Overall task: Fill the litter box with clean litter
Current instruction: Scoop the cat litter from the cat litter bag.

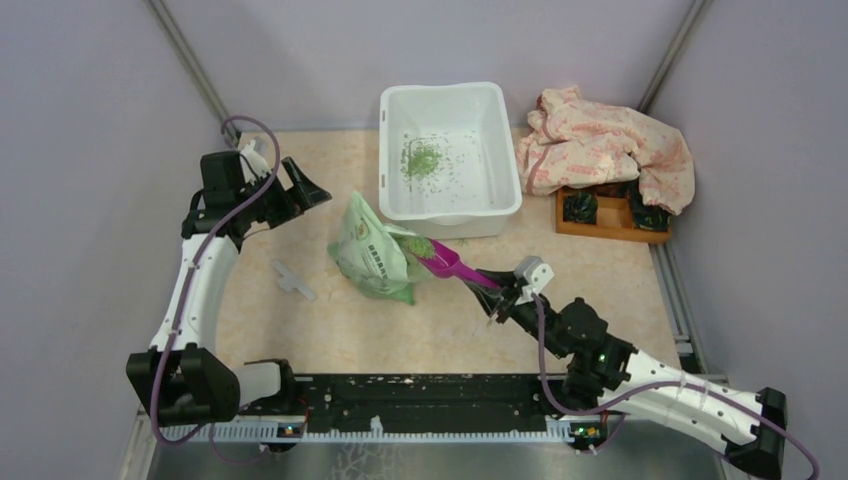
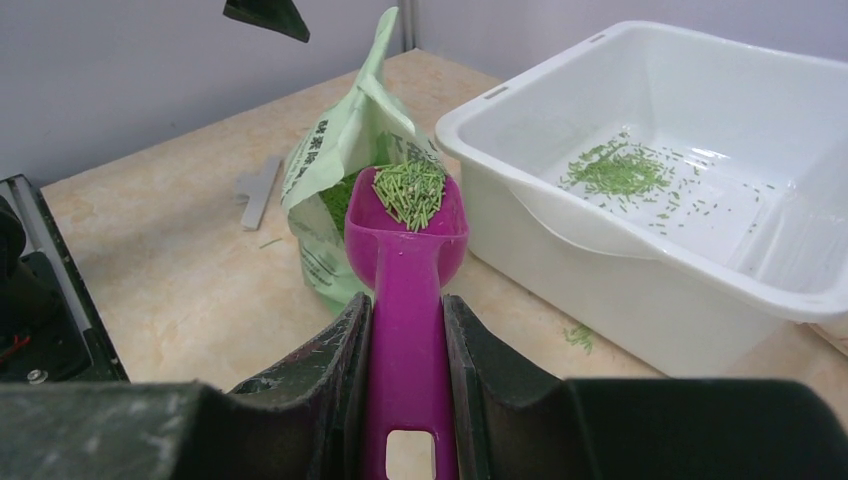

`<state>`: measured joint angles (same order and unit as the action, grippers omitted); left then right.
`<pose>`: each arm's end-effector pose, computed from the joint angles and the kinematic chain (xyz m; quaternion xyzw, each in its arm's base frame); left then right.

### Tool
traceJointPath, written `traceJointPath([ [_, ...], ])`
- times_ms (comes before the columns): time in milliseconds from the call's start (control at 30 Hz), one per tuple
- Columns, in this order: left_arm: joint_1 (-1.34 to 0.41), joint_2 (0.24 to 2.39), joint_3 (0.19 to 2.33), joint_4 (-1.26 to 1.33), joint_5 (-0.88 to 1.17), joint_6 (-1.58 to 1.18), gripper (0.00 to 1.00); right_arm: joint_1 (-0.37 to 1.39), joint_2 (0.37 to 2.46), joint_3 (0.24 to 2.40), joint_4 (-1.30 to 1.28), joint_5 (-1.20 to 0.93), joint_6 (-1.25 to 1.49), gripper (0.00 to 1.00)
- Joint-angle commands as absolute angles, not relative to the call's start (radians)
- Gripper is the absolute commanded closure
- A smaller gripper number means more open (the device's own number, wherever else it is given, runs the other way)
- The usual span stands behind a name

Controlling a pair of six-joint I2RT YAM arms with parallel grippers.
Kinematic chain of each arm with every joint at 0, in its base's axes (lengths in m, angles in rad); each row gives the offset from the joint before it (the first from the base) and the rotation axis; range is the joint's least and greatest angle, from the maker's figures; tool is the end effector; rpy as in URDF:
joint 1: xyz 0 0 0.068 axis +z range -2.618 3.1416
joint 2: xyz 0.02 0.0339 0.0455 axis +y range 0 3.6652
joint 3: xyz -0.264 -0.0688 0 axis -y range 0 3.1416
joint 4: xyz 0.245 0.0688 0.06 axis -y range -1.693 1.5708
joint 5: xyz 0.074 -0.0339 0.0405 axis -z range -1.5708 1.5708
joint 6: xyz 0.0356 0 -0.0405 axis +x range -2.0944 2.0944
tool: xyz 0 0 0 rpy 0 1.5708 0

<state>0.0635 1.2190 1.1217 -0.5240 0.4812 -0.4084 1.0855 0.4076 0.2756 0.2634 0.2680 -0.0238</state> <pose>0.2650 0.0003 0.3358 -0.0960 0.8653 -0.2850 0.4010 0.0717 0.1157 0.2596 -0.2586 0.6082 0.3014 0.6873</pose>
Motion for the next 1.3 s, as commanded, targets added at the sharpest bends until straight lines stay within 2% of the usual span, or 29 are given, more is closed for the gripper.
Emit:
traceJointPath([
  [0,0.068,1.224,1.166,-0.525,0.494,-0.409,0.02,1.103,0.378,0.27,0.269,0.246,-0.008,1.0],
  [933,0.066,1.214,1.174,-0.535,0.492,-0.418,0.02,1.146,0.203,0.268,0.152,0.29,0.052,1.0],
  [1267,0.059,1.214,1.173,-0.526,0.496,-0.425,0.02,1.146,0.222,0.299,0.161,0.258,0.035,1.0],
])
